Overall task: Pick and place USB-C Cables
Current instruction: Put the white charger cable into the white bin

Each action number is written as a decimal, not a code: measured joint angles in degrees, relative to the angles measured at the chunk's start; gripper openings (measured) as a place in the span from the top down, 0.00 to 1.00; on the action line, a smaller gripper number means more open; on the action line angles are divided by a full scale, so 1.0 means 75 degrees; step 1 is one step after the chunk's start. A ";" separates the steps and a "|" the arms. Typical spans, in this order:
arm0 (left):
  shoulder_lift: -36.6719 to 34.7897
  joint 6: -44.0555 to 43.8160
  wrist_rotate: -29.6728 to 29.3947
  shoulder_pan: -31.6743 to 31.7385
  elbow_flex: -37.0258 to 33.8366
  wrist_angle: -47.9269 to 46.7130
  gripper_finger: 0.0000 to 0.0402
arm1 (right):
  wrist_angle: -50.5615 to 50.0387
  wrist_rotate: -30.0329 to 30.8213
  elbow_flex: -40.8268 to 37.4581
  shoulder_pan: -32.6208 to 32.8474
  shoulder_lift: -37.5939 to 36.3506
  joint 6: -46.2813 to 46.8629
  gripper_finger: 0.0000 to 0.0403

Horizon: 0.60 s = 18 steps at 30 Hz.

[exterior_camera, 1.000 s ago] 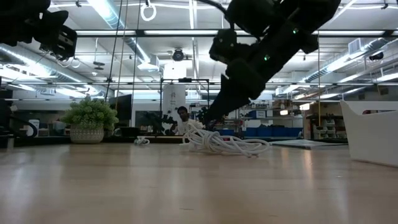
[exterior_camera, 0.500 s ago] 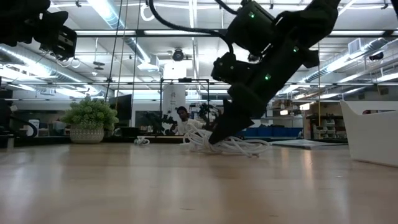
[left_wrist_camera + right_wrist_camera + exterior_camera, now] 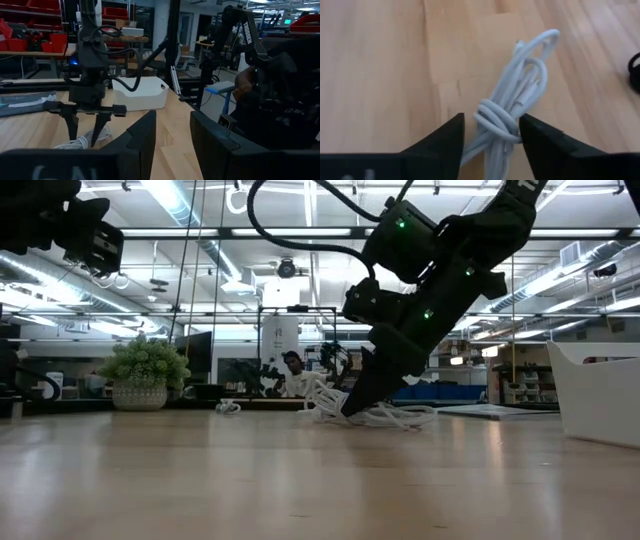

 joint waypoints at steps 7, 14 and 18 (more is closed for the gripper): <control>0.0000 0.0000 0.0000 0.0000 0.0000 0.0000 0.68 | -0.0047 -0.0260 0.0003 -0.0246 -0.0001 -0.0336 0.70; 0.0000 0.0001 0.0000 0.0000 0.0000 0.0000 0.68 | 0.0075 -0.0270 0.0002 -0.0349 -0.0007 -0.1148 0.76; 0.0000 0.0000 0.0001 0.0001 0.0000 -0.0001 0.68 | -0.0120 -0.0248 0.0106 -0.0349 -0.0060 -0.1608 0.77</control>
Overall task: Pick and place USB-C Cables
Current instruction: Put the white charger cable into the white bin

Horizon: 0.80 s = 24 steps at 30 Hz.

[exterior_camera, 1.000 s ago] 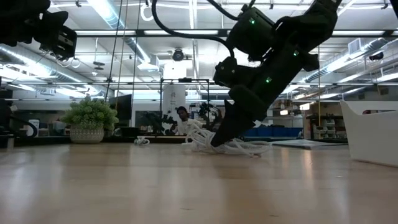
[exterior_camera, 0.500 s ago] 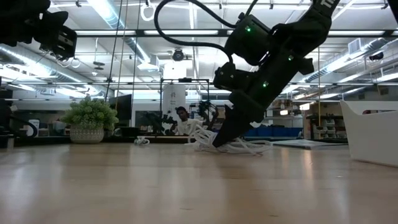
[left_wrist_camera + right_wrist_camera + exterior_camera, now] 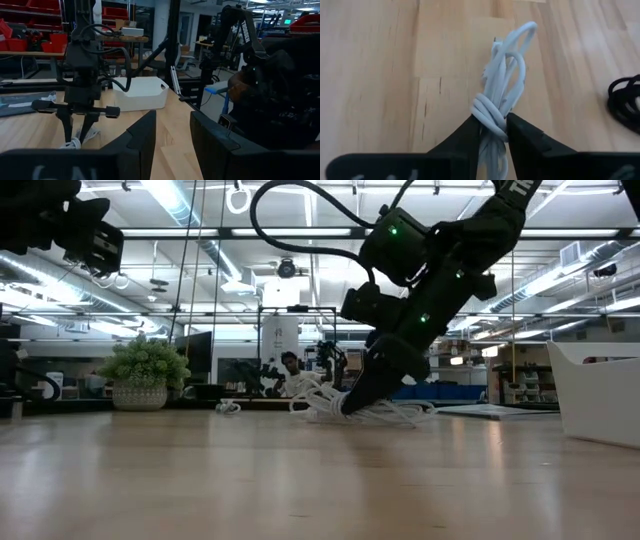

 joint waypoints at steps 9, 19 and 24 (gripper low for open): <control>0.0000 0.0000 0.0001 -0.0001 0.0000 0.0002 0.68 | -0.2317 0.0009 0.0671 0.0313 -0.0733 -0.0148 0.77; -0.0003 0.0000 0.0002 -0.0001 0.0000 0.0001 0.68 | -0.3082 -0.0584 0.0873 0.1379 -0.2185 0.2267 0.77; -0.0003 0.0000 0.0002 -0.0001 0.0000 0.0001 0.68 | -0.3272 0.0159 0.0873 0.2027 -0.2621 0.3853 0.77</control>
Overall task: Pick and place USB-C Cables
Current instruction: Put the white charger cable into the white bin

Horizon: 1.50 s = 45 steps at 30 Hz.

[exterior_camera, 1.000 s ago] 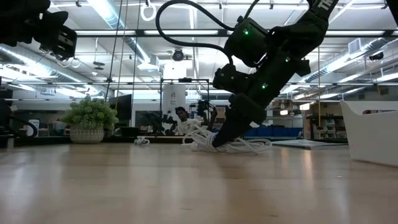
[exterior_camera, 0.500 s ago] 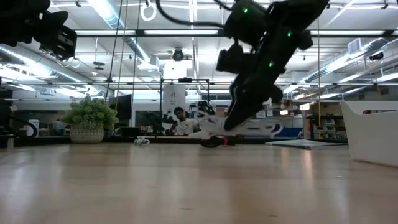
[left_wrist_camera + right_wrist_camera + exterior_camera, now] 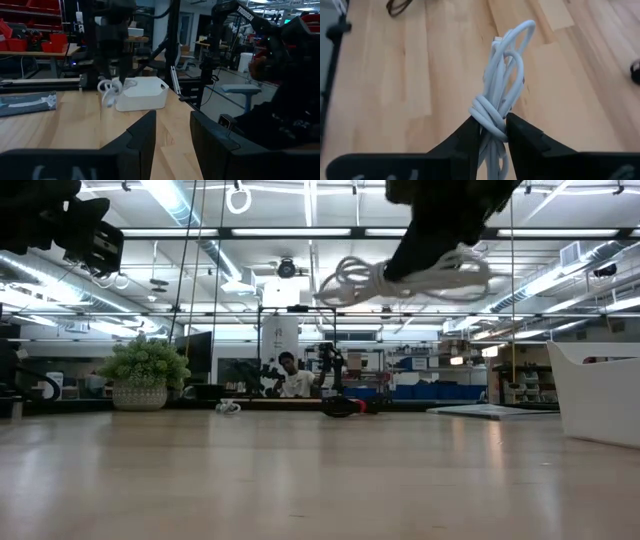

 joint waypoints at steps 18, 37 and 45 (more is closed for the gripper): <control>0.0001 0.0000 0.0000 0.0002 0.0000 0.0002 0.68 | -0.1297 0.0908 0.0000 0.1585 -0.0205 0.5010 0.77; 0.0003 0.0001 0.0000 0.0002 0.0000 0.0000 0.68 | -0.4799 0.0376 0.1285 0.3034 -0.0202 0.8981 0.77; 0.0003 0.0003 0.0000 0.0000 0.0000 0.0000 0.68 | -0.5190 -0.0567 0.1282 0.3470 -0.0184 1.0473 0.77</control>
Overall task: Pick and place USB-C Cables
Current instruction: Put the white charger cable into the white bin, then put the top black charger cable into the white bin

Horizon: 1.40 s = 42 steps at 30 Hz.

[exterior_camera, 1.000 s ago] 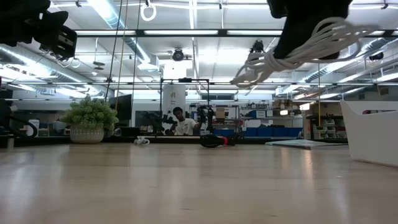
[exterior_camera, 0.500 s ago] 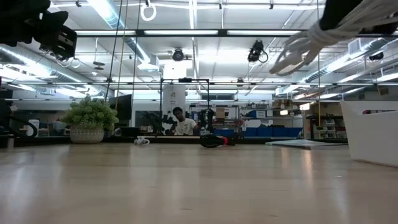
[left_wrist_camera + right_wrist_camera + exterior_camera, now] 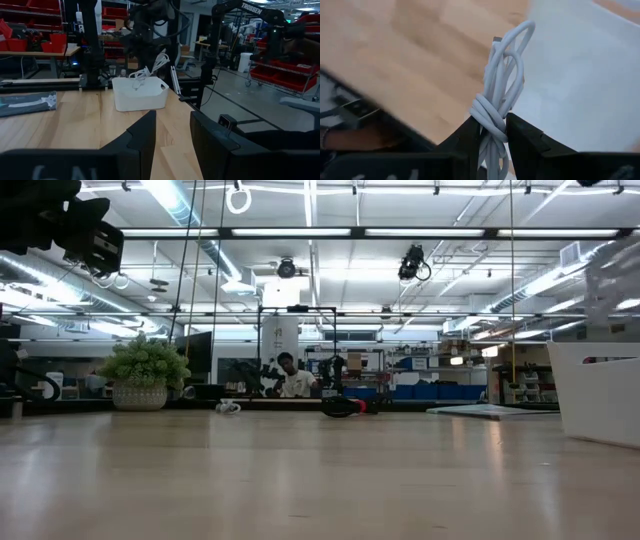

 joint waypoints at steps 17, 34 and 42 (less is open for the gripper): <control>0.0000 -0.0002 0.0000 0.0002 0.0000 0.0000 0.68 | -0.0513 0.0515 -0.1360 0.0445 0.0000 0.1935 0.77; 0.0000 -0.0003 0.0000 0.0000 0.0000 0.0000 0.68 | 0.1005 -0.0297 -0.2296 0.0441 0.0000 0.1954 0.67; 0.0000 0.0000 0.0000 0.0000 0.0000 0.0000 0.68 | 0.1026 -0.1541 -0.2056 0.0304 0.0000 0.2285 0.59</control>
